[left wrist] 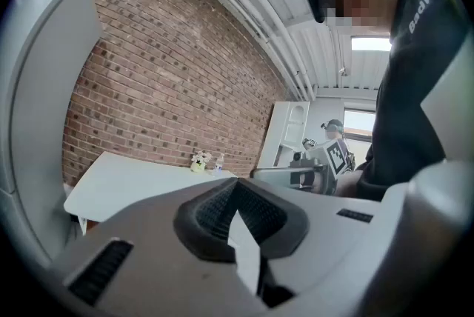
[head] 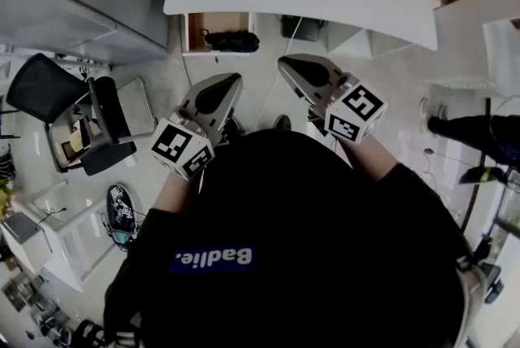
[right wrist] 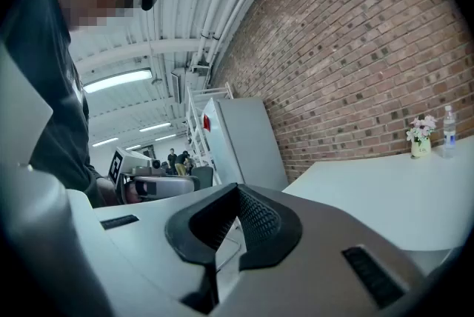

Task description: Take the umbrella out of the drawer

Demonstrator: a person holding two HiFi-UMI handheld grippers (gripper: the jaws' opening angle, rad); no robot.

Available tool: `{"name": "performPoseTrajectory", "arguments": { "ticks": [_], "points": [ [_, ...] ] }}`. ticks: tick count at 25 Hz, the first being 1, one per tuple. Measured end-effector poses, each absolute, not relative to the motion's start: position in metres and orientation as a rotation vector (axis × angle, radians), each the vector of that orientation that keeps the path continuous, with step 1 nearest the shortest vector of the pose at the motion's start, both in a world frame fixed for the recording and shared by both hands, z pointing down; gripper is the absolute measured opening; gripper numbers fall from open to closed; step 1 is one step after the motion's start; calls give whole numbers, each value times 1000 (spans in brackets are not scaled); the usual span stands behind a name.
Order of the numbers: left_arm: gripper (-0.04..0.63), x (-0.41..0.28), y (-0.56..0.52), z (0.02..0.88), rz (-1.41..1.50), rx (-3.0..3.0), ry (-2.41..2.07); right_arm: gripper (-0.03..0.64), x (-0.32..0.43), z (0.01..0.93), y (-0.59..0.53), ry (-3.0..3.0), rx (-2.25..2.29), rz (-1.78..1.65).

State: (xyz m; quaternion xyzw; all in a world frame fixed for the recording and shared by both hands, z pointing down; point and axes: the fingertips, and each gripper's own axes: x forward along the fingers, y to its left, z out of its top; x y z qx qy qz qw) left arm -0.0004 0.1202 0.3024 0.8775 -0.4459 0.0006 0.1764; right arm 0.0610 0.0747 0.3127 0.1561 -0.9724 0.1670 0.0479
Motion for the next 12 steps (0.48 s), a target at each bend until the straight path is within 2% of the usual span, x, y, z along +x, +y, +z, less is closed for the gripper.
{"name": "performPoseTrajectory", "arguments": {
  "ticks": [12],
  "points": [
    [-3,10,126,304,10,2450,-1288,26,71,313,79,-2970,448,506]
  ]
}}
